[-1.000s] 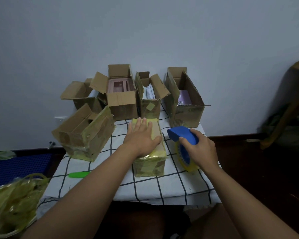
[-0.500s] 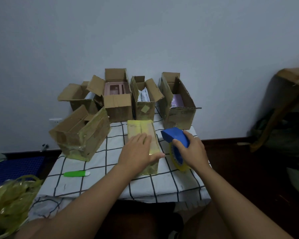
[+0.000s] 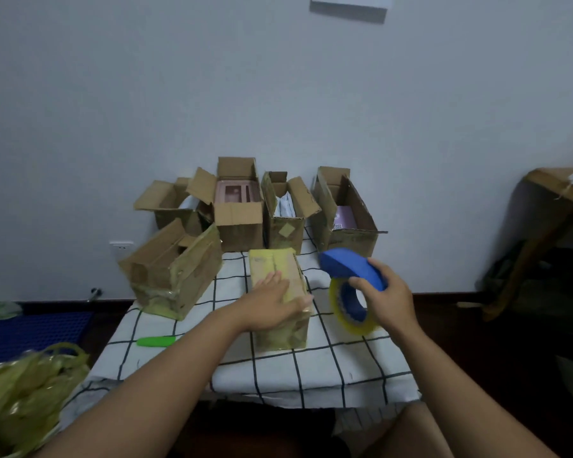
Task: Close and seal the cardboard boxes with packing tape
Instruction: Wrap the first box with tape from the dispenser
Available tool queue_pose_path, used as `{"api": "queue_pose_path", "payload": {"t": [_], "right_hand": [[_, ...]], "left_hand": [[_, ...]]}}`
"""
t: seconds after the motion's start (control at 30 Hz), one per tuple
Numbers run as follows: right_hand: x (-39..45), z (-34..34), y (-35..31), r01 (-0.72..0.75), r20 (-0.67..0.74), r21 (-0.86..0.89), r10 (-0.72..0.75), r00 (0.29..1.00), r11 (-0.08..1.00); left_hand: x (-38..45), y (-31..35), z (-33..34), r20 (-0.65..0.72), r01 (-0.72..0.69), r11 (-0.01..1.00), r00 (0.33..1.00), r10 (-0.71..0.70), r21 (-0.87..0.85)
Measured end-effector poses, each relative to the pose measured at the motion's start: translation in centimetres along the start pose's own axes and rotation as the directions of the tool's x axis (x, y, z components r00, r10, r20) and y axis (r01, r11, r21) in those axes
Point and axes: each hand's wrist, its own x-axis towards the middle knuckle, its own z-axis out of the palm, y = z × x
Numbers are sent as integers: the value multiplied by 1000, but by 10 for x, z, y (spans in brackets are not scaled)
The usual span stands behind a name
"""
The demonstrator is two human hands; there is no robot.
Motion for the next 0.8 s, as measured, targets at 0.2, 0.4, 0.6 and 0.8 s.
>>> {"api": "queue_pose_path", "payload": {"t": [0.2, 0.4, 0.6, 0.8], "right_hand": [[-3, -44, -57, 30, 162, 456, -116, 980, 889], [0, -38, -71, -45, 322, 643, -216, 922, 764], [0, -26, -72, -86, 373, 684, -246, 895, 724], [1, -16, -70, -97, 393, 666, -238, 888, 740]], "left_hand": [[-1, 21, -40, -232, -25, 645, 943, -238, -763], [-18, 34, -64, -61, -10, 408, 992, -112, -913], [-22, 32, -68, -43, -50, 412, 999, 27, -910], [-20, 31, -68, -57, -54, 308, 998, -3, -950]]}}
